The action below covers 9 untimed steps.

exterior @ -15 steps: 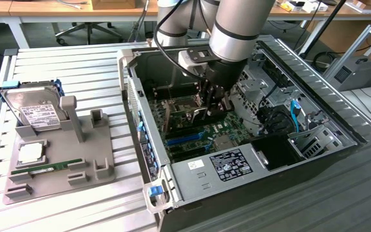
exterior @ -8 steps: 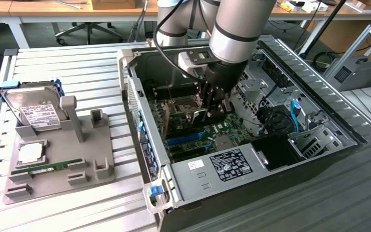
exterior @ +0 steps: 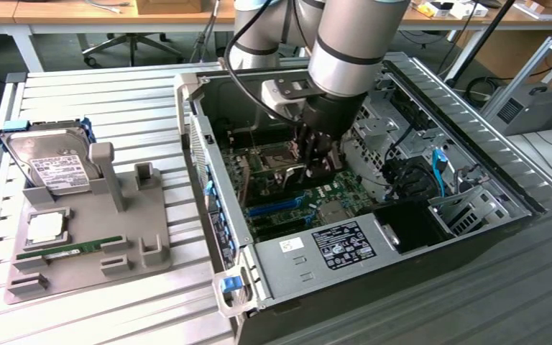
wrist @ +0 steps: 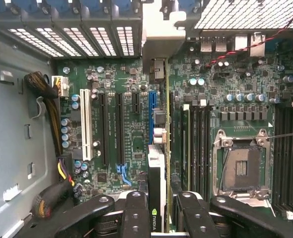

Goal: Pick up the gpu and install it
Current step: 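Insert the gpu into the slot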

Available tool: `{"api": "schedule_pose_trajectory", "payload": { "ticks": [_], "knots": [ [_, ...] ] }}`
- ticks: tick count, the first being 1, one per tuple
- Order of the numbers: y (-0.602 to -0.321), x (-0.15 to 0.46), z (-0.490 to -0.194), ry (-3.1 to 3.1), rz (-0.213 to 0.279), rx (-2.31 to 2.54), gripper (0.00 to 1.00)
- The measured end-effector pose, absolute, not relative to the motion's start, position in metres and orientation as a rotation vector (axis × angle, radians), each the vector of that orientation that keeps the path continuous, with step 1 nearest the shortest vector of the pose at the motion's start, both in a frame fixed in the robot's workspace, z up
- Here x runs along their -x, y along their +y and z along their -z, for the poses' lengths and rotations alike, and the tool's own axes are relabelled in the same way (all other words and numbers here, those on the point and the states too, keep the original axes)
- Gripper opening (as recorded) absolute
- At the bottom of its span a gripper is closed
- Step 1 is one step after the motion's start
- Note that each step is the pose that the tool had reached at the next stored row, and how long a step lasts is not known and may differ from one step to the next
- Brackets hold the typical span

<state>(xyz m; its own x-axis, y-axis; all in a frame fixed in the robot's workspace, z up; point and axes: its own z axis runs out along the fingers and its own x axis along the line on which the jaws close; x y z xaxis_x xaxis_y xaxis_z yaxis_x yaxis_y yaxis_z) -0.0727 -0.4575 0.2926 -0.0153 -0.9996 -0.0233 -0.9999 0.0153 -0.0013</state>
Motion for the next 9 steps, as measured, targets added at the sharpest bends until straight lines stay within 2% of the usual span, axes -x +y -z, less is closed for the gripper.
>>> {"api": "schedule_pose_trajectory", "payload": {
  "ticks": [9],
  "knots": [
    [-0.4586,0.0768,-0.2859,2.226,-0.024,2.192,0.27]
  ]
}}
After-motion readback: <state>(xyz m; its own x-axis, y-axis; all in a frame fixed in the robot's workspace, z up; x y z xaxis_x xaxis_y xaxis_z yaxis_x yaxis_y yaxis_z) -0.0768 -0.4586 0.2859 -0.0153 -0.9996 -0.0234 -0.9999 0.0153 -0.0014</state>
